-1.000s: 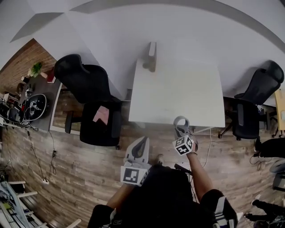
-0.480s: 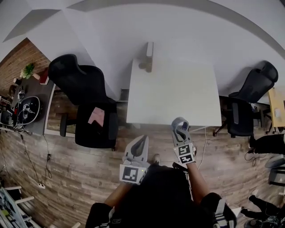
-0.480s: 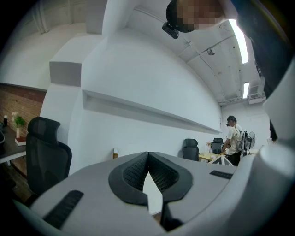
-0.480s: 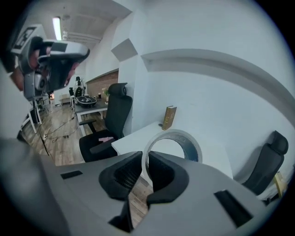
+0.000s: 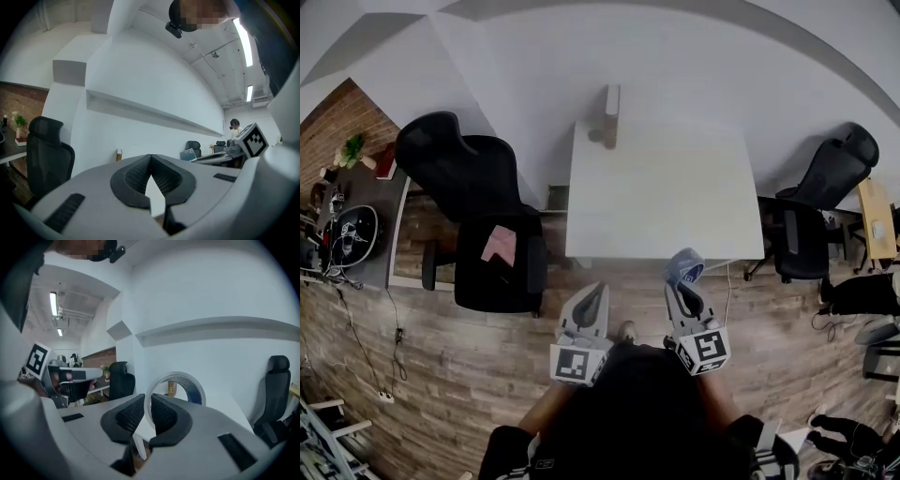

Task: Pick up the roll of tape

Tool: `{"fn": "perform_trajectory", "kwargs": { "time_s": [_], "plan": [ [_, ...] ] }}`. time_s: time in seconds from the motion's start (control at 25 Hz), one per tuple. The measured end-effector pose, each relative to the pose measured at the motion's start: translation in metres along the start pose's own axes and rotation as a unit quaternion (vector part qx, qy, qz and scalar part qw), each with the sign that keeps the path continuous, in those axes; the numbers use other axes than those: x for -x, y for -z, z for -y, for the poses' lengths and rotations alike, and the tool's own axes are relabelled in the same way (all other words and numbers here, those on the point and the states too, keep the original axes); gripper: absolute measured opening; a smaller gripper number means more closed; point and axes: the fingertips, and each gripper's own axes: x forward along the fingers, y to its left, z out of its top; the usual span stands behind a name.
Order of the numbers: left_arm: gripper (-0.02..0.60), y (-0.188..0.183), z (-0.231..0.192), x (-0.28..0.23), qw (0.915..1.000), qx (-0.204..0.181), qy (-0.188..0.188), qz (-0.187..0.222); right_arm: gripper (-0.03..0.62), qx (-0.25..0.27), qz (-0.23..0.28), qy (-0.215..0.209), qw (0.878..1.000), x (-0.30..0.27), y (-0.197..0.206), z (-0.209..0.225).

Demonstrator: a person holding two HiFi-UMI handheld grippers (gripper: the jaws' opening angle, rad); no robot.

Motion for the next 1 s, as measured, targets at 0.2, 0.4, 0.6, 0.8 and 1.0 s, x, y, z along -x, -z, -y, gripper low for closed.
{"fn": "perform_trajectory", "kwargs": {
  "time_s": [0.2,0.4,0.6,0.8,1.0],
  "plan": [
    [0.018,-0.003,-0.004,0.0,1.0,0.003,0.005,0.002,0.059,-0.021,0.03,-0.005,0.999,0.01,-0.018,-0.015],
    [0.018,-0.007,-0.005,0.0,1.0,0.003,0.005,0.006,0.06,-0.022,0.036,-0.013,0.999,0.011,-0.021,-0.02],
    [0.018,-0.007,-0.006,0.001,1.0,0.002,0.004,0.003,0.058,-0.024,0.041,-0.01,0.999,0.011,-0.022,-0.02],
    [0.018,-0.008,-0.007,0.0,1.0,-0.002,0.004,0.004,0.058,-0.024,0.043,-0.011,0.999,0.011,-0.026,-0.021],
    [0.018,-0.008,-0.006,0.0,1.0,-0.001,0.003,0.006,0.058,-0.025,0.047,-0.015,0.998,0.01,-0.029,-0.02]
  ]
}}
